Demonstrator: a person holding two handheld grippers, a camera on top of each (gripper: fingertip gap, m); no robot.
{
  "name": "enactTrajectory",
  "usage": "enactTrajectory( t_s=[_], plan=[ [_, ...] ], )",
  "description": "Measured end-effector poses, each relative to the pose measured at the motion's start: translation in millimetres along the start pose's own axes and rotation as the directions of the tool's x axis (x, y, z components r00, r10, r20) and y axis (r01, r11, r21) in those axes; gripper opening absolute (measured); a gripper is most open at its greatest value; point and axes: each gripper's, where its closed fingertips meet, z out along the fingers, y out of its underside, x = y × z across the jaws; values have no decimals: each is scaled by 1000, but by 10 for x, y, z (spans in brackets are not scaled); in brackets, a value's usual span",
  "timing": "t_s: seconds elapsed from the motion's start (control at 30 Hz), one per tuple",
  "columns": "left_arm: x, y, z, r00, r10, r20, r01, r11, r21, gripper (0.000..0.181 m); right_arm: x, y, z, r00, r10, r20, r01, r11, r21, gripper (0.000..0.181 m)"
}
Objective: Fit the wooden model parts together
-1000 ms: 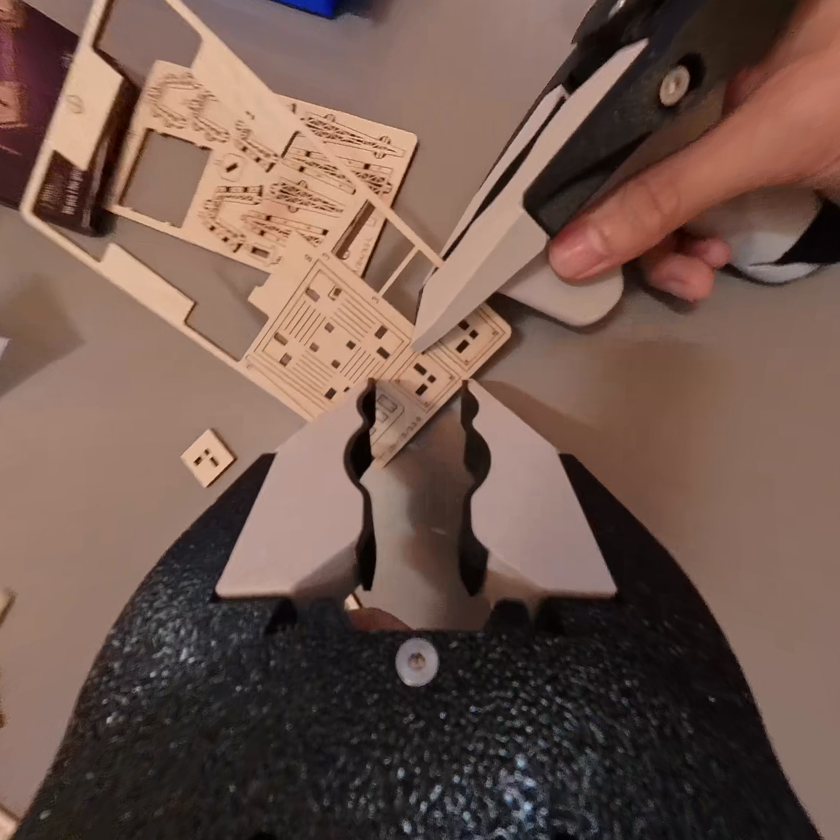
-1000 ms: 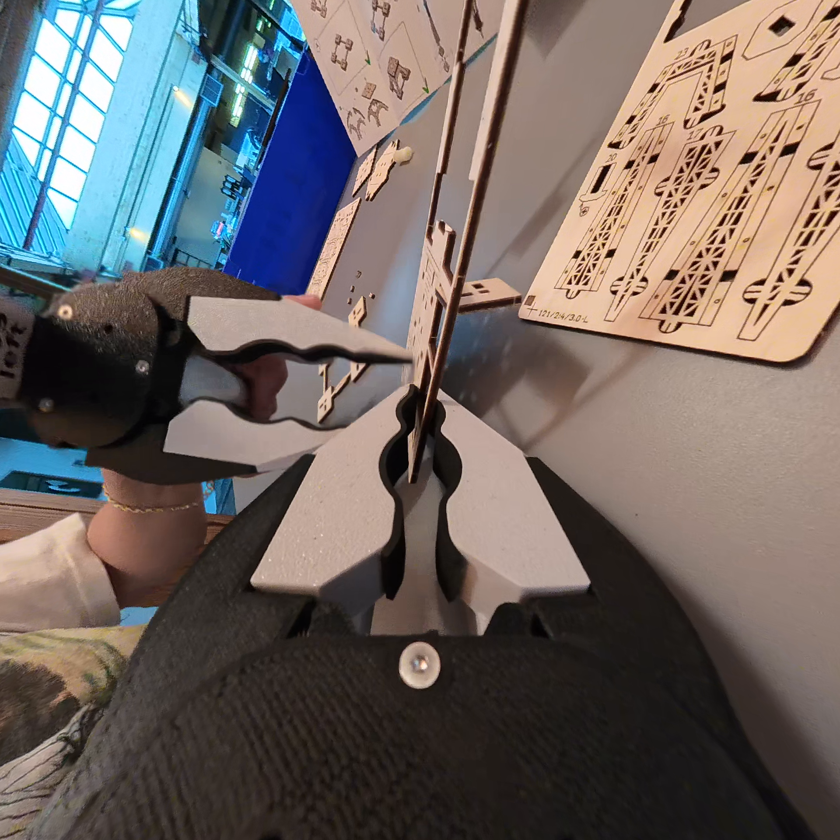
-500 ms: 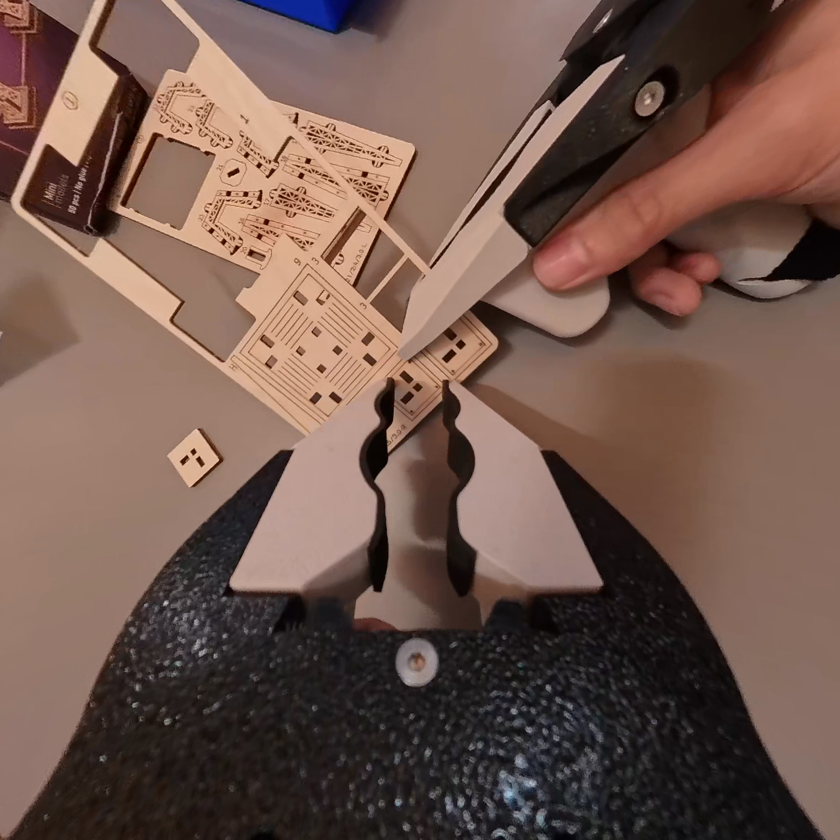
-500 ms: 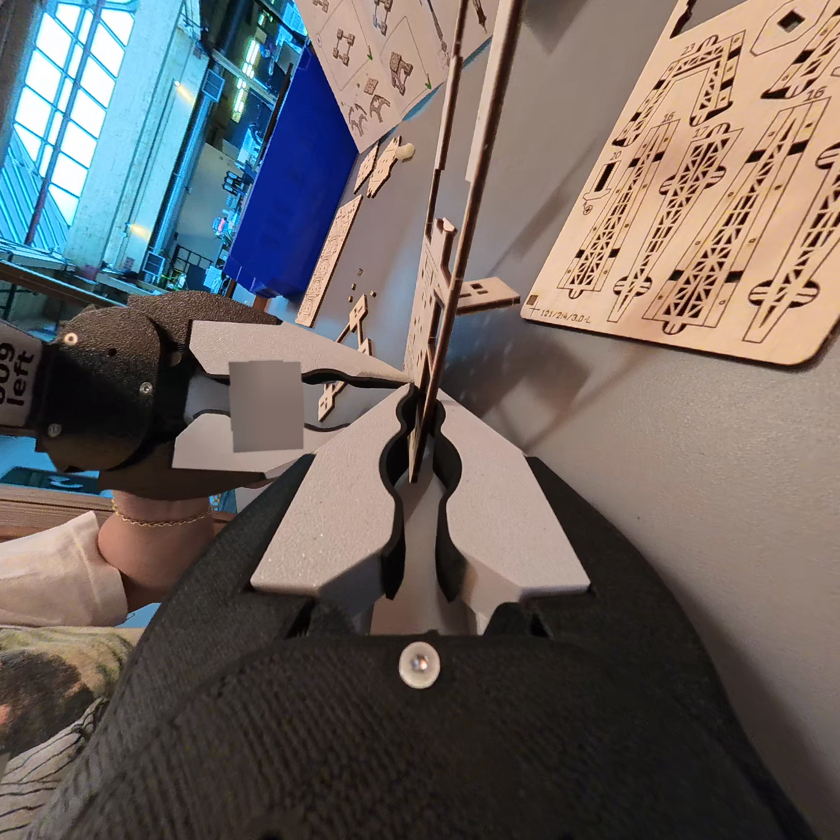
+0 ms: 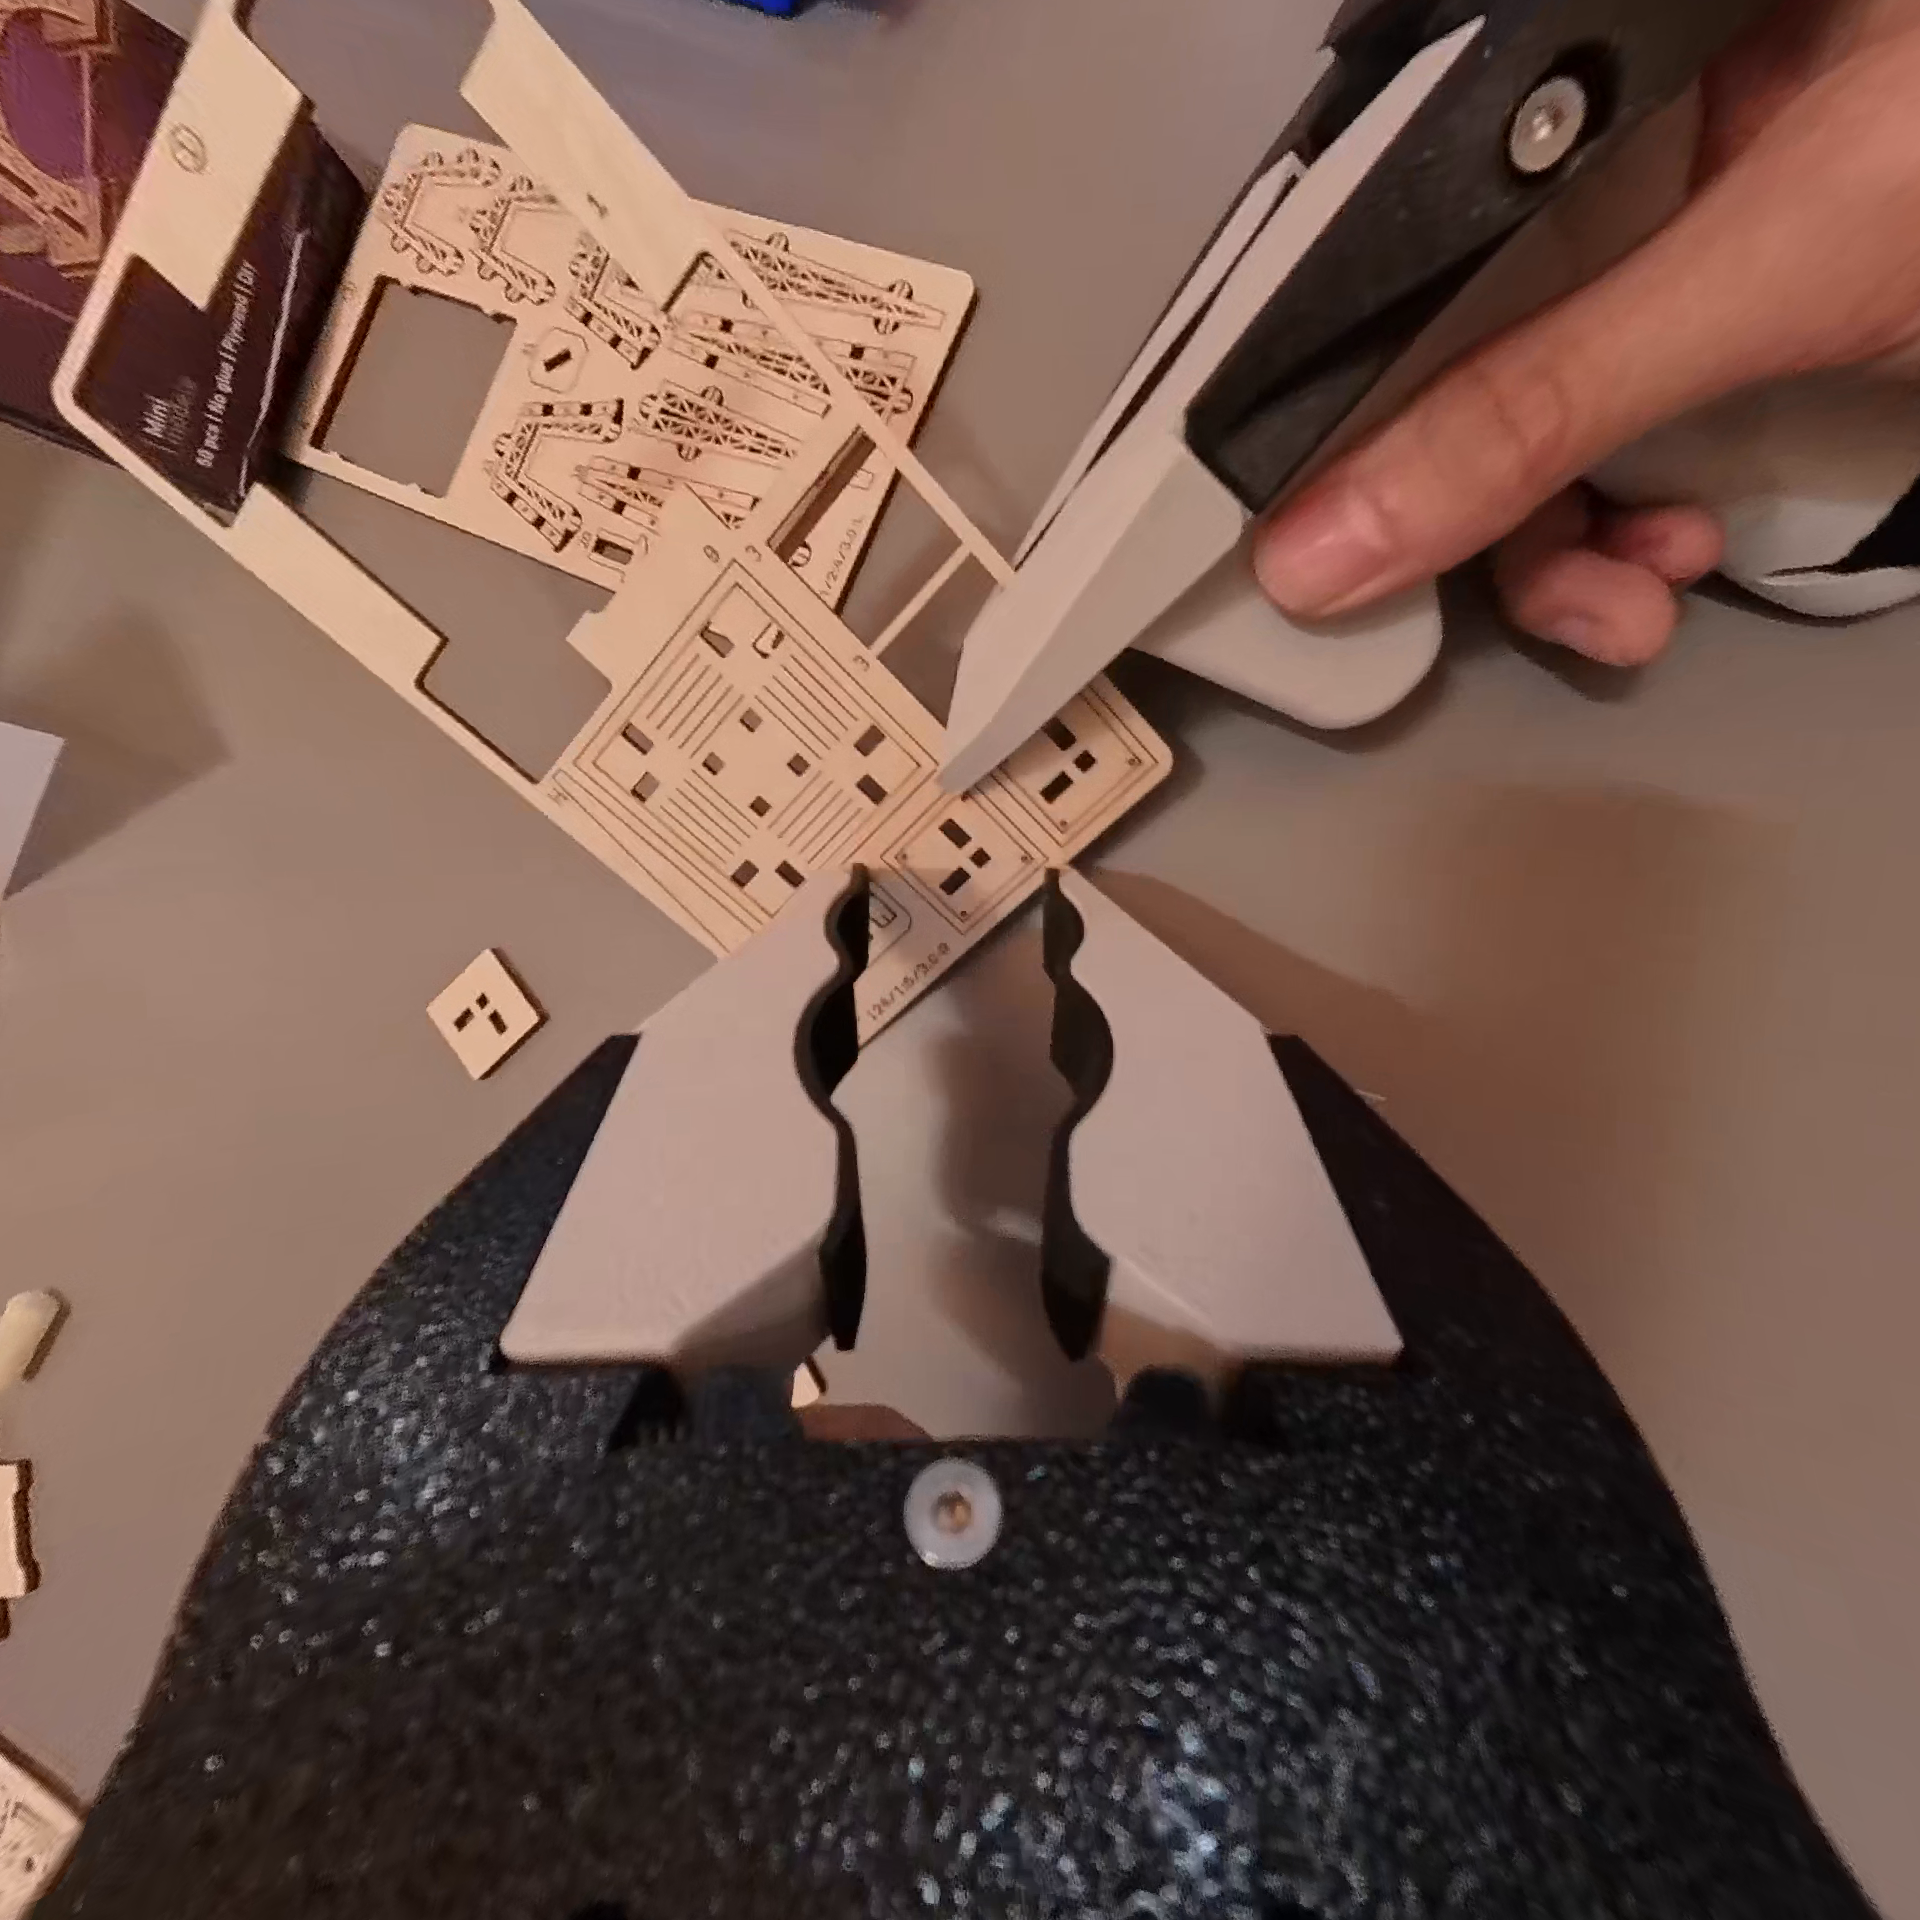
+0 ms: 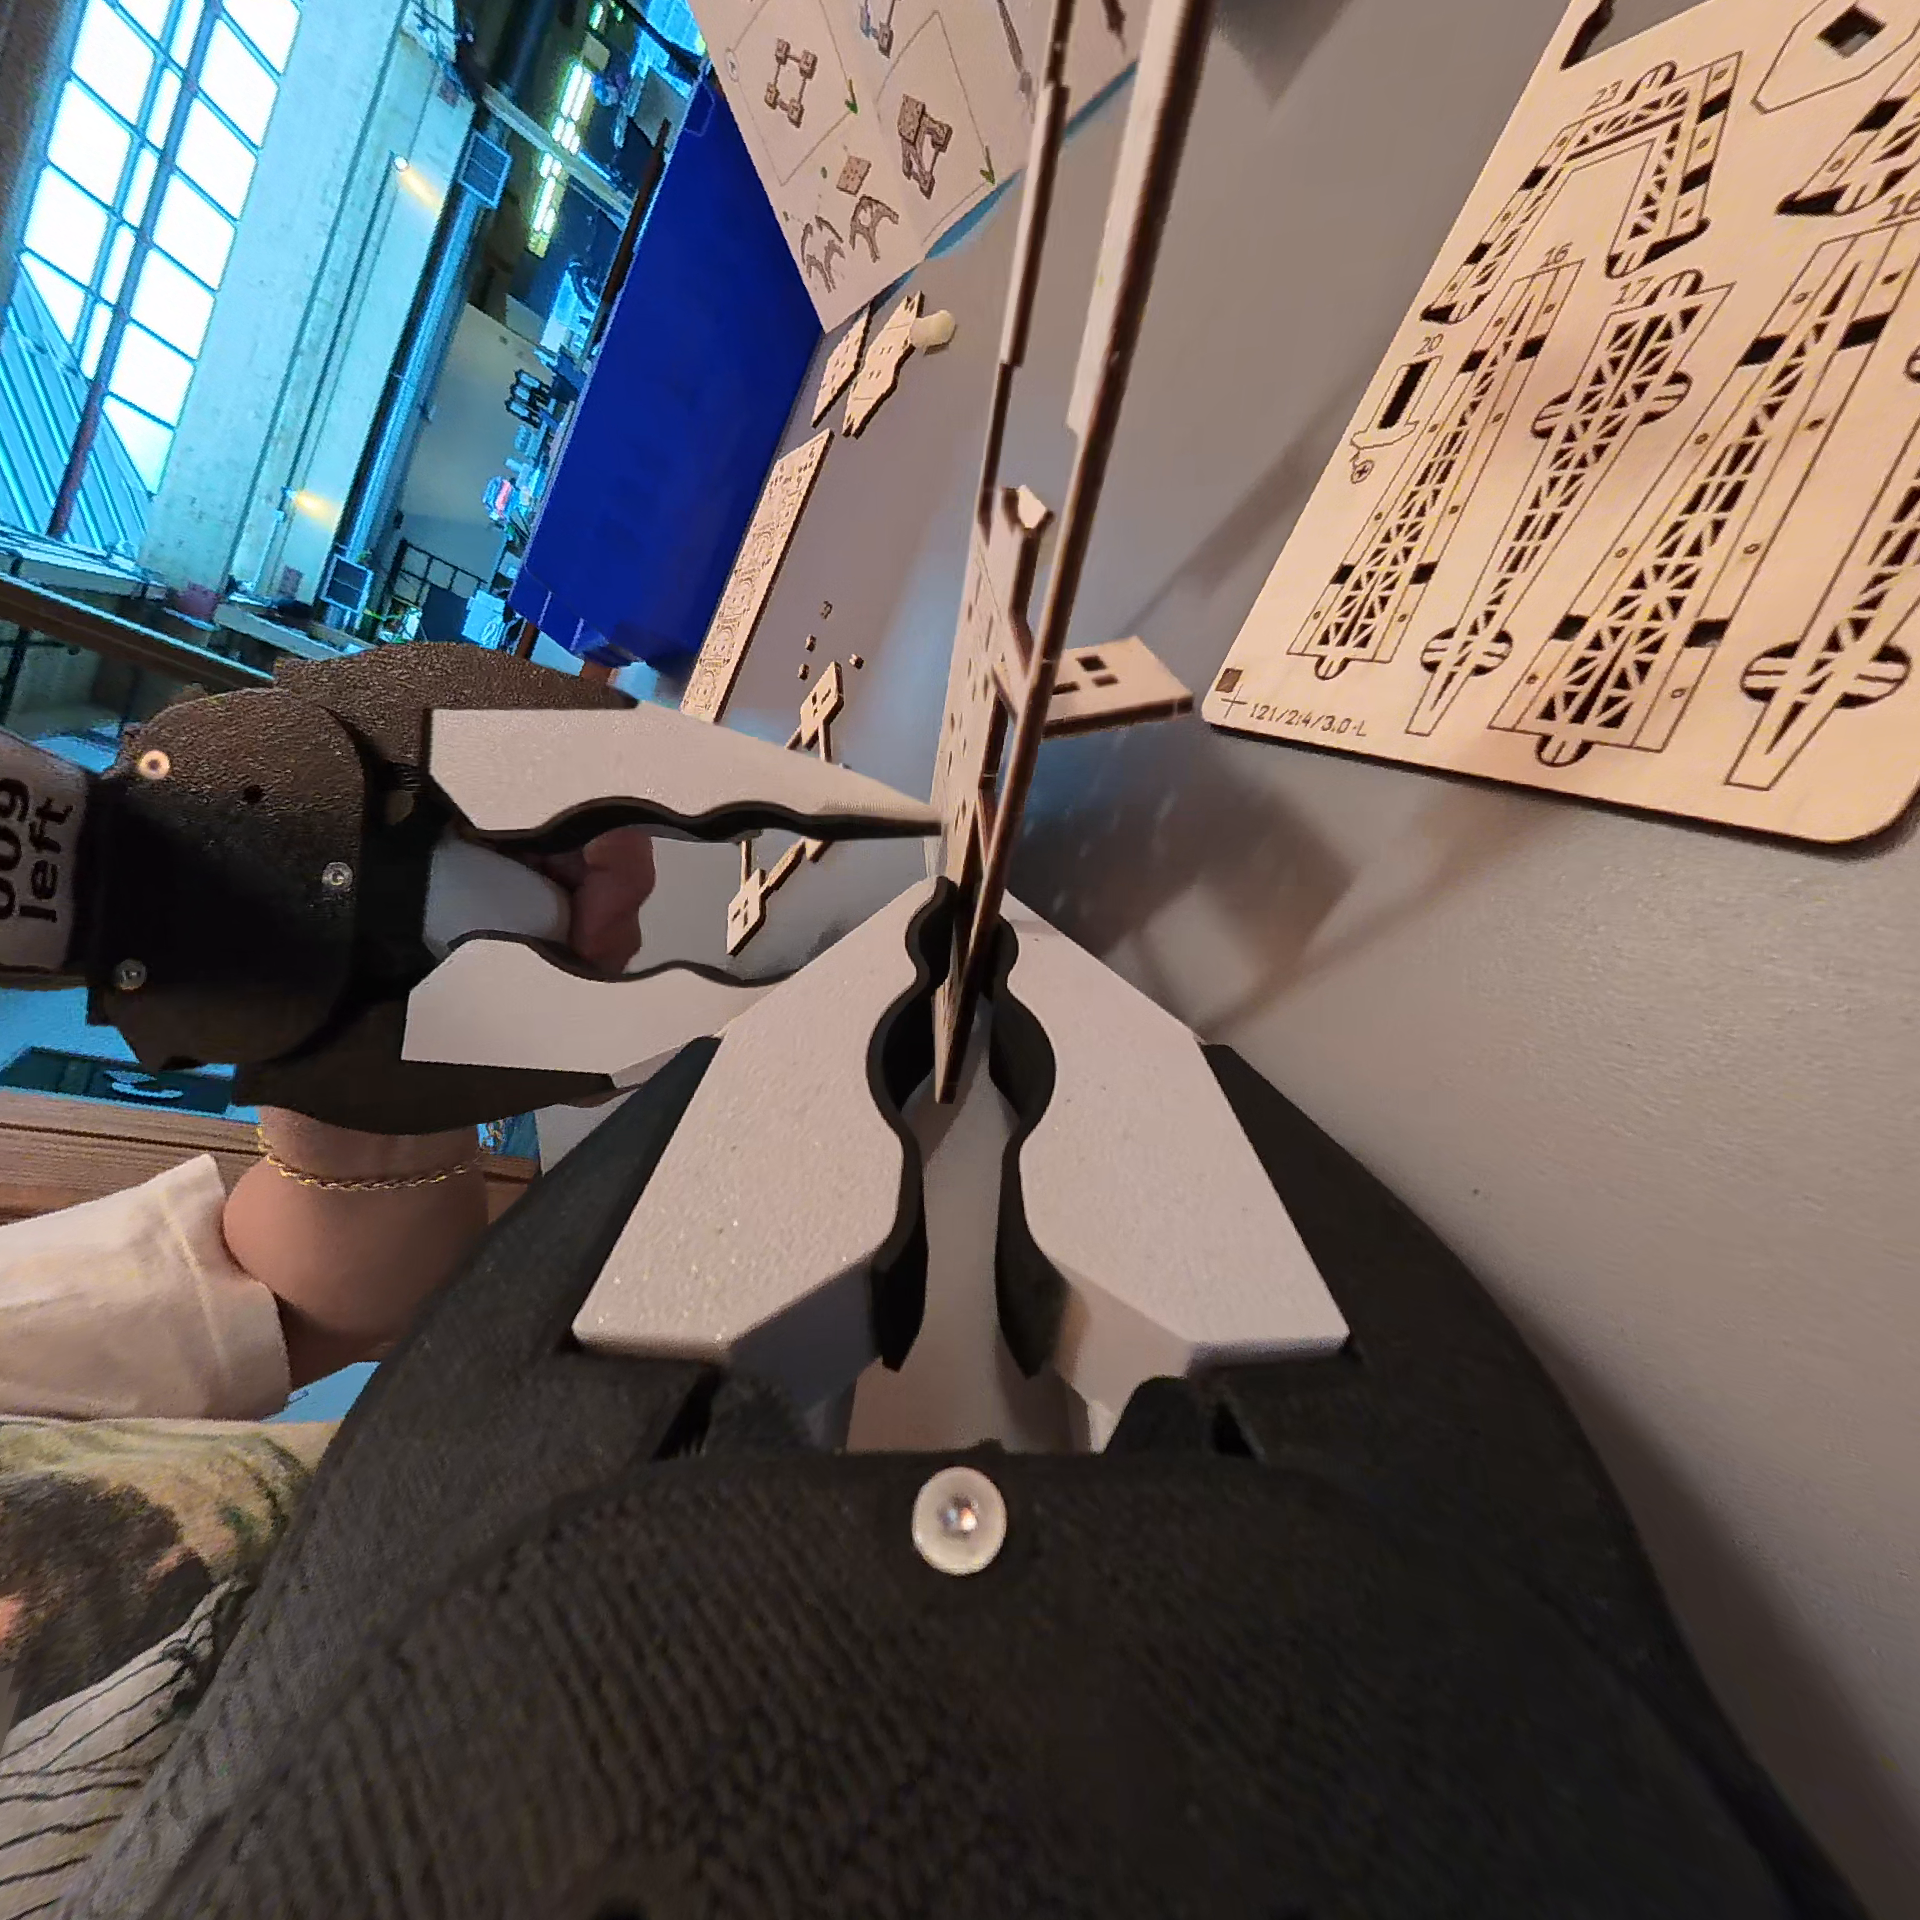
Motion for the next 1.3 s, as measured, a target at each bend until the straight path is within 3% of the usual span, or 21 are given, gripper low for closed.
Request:
enactTrajectory(
  t_s=[0.27,0.63,1.3],
  plan=[
    [-30,-8,-28,999,42,-14,-42,999,4,23,-1,-1,1,1000,0,2,0,1000,-1,1],
    [-75,-26,7,999,31,-28,-31,999,18,34,-1,1,3,1000,1,3,-1,1000,-3,1],
    [40,-46,2,998,46,-30,-46,999,27,26,-5,1,4,1000,1,6,-1,1000,-4,1]
  ],
)
